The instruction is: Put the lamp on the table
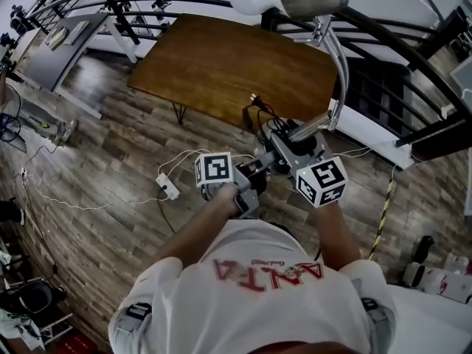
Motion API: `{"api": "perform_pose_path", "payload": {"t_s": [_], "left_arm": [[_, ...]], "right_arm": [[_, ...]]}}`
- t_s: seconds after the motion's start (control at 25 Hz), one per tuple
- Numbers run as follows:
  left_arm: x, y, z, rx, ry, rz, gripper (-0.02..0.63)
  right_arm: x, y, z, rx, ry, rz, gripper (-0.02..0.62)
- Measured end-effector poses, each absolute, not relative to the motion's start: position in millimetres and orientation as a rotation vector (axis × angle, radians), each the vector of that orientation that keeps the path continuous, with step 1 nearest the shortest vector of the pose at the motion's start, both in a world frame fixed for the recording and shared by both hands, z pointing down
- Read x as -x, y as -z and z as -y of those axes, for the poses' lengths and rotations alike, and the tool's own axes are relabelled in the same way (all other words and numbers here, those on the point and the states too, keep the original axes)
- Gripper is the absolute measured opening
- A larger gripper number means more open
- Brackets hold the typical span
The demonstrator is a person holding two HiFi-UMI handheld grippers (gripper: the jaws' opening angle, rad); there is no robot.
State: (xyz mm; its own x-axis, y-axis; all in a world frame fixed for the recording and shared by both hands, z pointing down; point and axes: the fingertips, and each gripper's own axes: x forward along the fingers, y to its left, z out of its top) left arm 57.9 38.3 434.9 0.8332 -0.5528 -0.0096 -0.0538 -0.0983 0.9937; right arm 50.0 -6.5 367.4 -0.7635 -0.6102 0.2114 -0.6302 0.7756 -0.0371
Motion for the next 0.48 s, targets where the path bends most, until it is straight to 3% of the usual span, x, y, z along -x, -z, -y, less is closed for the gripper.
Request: {"api": "perform_pose_path", "payload": {"t_s": [0.48], "left_arm": [[0, -418, 79, -1.666, 0.373, 0.381, 0.137]], "right_arm": [[4, -349, 123, -1.132, -0.136, 2.728, 0.192]]}}
